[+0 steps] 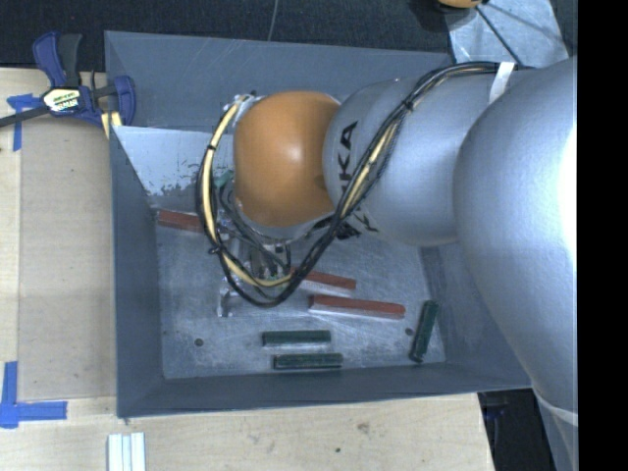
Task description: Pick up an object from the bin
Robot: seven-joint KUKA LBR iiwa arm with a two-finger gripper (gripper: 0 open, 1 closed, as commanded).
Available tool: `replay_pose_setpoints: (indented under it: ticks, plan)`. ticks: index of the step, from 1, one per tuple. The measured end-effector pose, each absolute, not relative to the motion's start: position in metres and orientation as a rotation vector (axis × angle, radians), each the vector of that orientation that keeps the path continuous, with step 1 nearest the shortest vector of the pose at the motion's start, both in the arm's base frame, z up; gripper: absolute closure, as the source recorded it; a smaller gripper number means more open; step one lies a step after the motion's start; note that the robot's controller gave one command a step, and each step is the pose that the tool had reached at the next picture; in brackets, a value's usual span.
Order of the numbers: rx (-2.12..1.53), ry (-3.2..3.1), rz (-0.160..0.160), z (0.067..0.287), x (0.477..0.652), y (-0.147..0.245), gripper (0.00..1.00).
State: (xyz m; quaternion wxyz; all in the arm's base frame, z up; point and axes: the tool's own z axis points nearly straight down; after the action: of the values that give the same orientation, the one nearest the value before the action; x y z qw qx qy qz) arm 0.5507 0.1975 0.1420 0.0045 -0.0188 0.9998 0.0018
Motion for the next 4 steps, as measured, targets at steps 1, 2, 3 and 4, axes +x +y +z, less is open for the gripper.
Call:
replay_pose_setpoints:
  ticks: [1, 2, 3, 4]
  plan:
    - [0.01, 3.138, 0.003, 0.111, 0.559, 0.15, 0.0]
    - [0.213, 3.139, -0.003, 0.125, 0.55, 0.109, 0.0]
    - [-0.115, 3.116, 0.007, 0.079, 0.551, 0.093, 1.0]
    - [-0.114, 3.116, 0.007, 0.079, 0.551, 0.093, 1.0]
